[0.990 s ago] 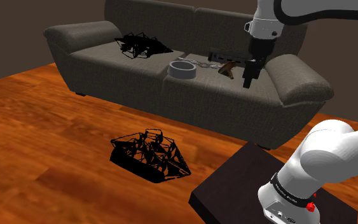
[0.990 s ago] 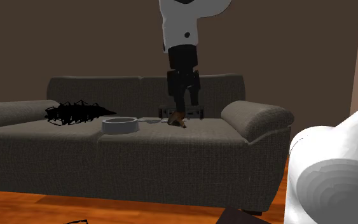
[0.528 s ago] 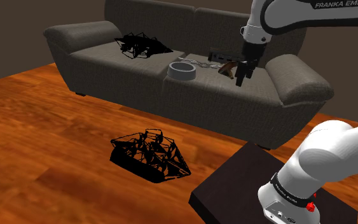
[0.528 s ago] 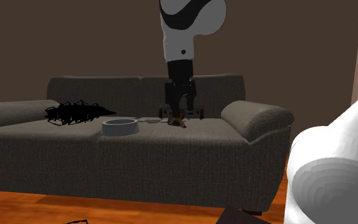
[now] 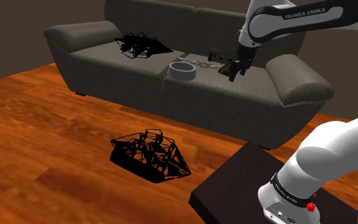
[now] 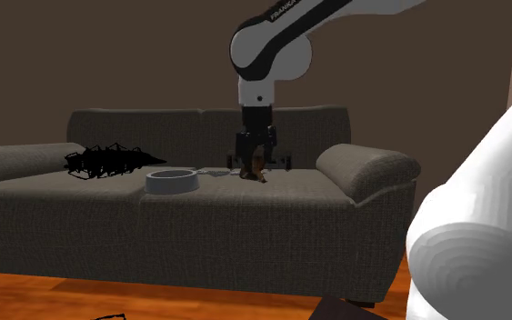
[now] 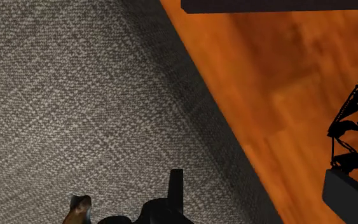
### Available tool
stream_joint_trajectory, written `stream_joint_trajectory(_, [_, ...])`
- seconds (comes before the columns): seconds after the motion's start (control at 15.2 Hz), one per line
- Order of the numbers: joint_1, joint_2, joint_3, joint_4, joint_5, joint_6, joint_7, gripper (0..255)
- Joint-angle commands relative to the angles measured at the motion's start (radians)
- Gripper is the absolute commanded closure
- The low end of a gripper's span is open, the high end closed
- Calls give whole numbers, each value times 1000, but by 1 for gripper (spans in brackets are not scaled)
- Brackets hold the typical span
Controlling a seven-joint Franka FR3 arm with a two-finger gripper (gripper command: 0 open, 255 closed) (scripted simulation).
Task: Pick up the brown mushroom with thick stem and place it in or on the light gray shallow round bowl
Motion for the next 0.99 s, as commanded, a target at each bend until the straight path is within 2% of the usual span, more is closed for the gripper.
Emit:
stream_joint_trajectory(0.0, [-15, 48, -29, 20, -9, 58, -11, 0])
stream_joint_trajectory(0.46, [-46, 245, -118, 132, 9, 238, -50, 0])
stream_joint_trajectory(0.92, [-74, 455, -197, 292, 104, 375, -123, 0])
